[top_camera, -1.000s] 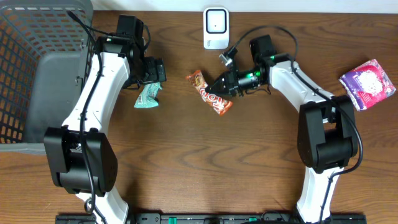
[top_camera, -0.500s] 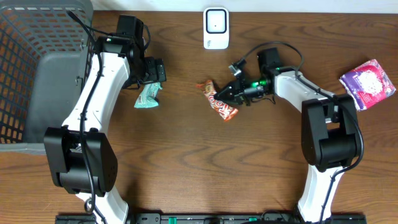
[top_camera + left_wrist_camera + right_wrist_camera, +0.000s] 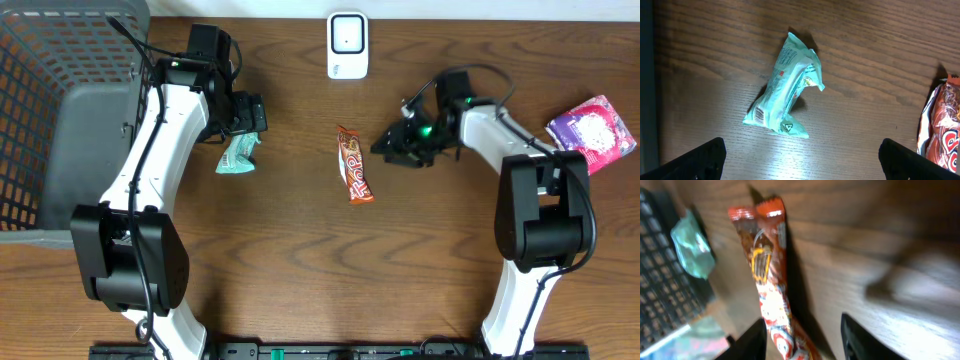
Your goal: Scan the item barcode
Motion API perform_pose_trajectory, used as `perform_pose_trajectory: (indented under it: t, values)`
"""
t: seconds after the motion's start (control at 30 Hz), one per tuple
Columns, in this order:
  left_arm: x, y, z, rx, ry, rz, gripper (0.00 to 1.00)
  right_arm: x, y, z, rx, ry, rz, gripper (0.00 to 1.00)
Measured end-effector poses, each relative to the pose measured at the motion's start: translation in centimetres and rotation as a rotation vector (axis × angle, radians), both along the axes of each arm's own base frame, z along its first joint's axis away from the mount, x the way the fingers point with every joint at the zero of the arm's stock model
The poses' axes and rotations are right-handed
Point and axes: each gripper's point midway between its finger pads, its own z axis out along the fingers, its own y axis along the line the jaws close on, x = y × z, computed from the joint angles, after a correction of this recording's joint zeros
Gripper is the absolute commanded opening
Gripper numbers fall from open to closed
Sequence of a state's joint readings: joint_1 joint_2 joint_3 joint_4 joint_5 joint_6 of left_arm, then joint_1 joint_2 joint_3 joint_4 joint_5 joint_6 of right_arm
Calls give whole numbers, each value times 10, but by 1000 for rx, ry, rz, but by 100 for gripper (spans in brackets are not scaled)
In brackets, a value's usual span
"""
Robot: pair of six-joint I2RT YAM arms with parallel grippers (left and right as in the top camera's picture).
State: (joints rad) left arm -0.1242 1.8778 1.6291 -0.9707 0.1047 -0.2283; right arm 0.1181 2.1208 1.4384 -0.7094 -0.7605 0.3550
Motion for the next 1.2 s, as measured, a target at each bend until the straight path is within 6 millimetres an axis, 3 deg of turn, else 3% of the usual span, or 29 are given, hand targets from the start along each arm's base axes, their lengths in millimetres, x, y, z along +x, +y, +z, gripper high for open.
perform_pose_trajectory:
  t: [0.13, 0.23, 0.47, 0.7, 0.83, 0.93, 1.2]
  values:
    - [0, 0, 0, -1, -1, 0, 98, 13, -5, 21, -88, -51, 40, 51]
    - [0, 0, 0, 0, 0, 0, 98, 17, 2, 25, -169, -104, 94, 57]
    - [0, 0, 0, 0, 0, 0, 98, -3, 38, 8, -379, -171, 246, 63]
    - [0, 0, 0, 0, 0, 0, 98, -24, 63, -7, -550, -213, 322, 56]
    - [0, 0, 0, 0, 0, 0, 98, -32, 56, -24, -625, -205, 314, 42]
    - [0, 0, 0, 0, 0, 0, 98, -38, 49, -34, -655, -189, 310, 19]
    - [0, 0, 0, 0, 0, 0, 98, -34, 48, -30, -669, -195, 290, 2]
